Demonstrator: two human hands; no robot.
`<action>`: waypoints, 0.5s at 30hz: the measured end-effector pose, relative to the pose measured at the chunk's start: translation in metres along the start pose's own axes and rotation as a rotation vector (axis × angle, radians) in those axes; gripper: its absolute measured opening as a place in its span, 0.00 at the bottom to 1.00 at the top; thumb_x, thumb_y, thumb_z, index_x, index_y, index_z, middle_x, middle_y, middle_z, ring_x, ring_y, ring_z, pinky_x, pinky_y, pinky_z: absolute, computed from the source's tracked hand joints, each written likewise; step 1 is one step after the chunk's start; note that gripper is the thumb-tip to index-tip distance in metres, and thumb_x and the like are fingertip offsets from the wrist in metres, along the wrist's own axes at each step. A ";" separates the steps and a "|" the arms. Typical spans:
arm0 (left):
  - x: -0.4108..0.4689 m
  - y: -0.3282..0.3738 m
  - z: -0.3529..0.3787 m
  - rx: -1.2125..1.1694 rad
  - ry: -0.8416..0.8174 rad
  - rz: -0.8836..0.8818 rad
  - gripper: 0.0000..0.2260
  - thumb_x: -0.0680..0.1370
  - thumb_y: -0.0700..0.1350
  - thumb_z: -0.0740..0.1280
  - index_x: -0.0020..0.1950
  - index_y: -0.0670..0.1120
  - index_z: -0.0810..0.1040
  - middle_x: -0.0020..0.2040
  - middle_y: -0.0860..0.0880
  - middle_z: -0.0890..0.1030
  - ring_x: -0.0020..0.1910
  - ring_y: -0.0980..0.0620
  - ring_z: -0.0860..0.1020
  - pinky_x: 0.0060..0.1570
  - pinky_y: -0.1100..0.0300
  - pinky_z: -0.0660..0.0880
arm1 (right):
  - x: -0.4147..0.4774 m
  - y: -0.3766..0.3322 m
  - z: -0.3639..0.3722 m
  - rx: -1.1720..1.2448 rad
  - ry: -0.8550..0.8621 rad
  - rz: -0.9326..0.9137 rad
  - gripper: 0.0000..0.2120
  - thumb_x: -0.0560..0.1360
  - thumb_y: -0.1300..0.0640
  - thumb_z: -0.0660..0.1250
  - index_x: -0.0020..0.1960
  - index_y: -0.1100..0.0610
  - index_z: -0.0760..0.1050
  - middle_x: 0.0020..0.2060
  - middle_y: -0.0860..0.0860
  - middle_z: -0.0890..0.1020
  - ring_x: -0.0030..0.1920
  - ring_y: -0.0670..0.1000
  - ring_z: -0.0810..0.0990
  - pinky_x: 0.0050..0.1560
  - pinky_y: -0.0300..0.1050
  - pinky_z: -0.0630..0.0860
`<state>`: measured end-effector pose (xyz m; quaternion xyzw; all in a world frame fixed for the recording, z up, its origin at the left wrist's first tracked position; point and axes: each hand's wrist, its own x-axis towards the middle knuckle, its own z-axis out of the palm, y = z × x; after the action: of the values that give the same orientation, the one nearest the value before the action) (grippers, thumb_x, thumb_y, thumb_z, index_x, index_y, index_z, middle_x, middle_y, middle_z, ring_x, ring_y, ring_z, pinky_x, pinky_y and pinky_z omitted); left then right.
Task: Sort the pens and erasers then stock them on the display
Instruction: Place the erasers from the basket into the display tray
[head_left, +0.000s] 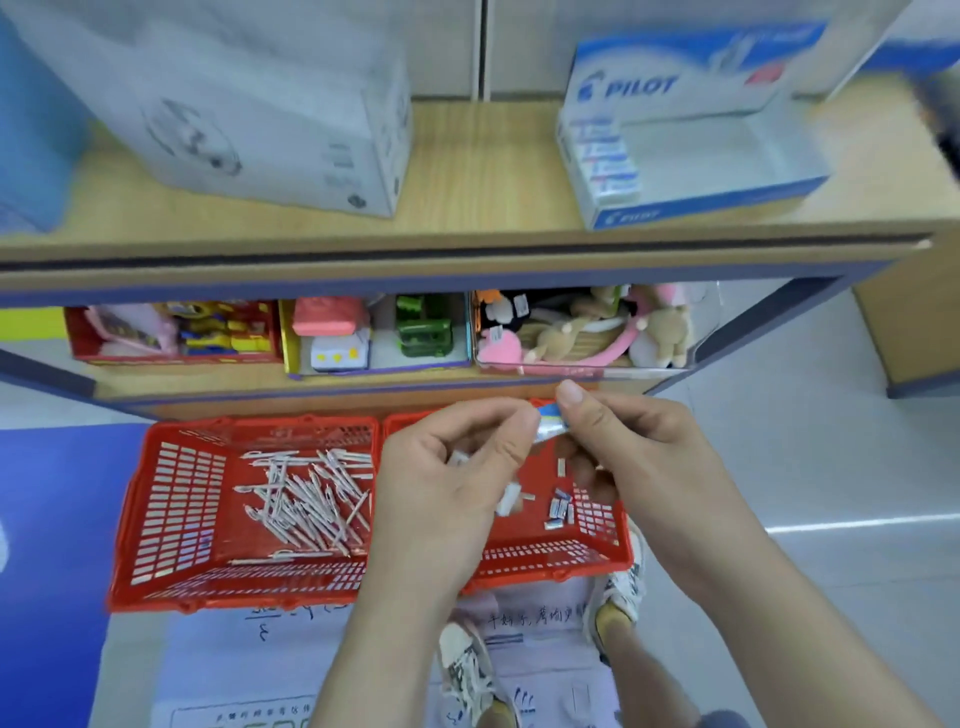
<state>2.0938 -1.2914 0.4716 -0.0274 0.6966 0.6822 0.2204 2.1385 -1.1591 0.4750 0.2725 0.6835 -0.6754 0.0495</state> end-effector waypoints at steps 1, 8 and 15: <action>0.000 0.008 0.004 0.006 0.004 0.033 0.07 0.67 0.50 0.71 0.40 0.48 0.85 0.37 0.52 0.85 0.37 0.58 0.81 0.39 0.66 0.76 | -0.001 -0.008 -0.005 0.010 -0.013 -0.024 0.19 0.72 0.43 0.64 0.41 0.59 0.82 0.27 0.54 0.73 0.29 0.48 0.69 0.29 0.36 0.66; 0.019 0.057 0.056 0.012 0.044 0.116 0.08 0.65 0.50 0.71 0.39 0.48 0.84 0.35 0.52 0.84 0.34 0.58 0.81 0.36 0.68 0.76 | 0.017 -0.048 -0.077 -0.134 -0.066 -0.318 0.16 0.64 0.43 0.73 0.52 0.43 0.82 0.50 0.49 0.84 0.52 0.52 0.82 0.53 0.56 0.78; 0.053 0.087 0.115 0.081 0.155 0.121 0.04 0.68 0.48 0.72 0.38 0.49 0.85 0.36 0.52 0.84 0.36 0.58 0.81 0.39 0.69 0.75 | 0.064 -0.095 -0.139 -0.430 -0.072 -0.399 0.13 0.62 0.39 0.73 0.46 0.38 0.81 0.42 0.37 0.82 0.43 0.41 0.80 0.43 0.34 0.74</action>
<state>2.0471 -1.1609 0.5381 -0.0290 0.7390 0.6613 0.1252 2.0847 -1.0018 0.5434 0.0918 0.8487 -0.5209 -0.0034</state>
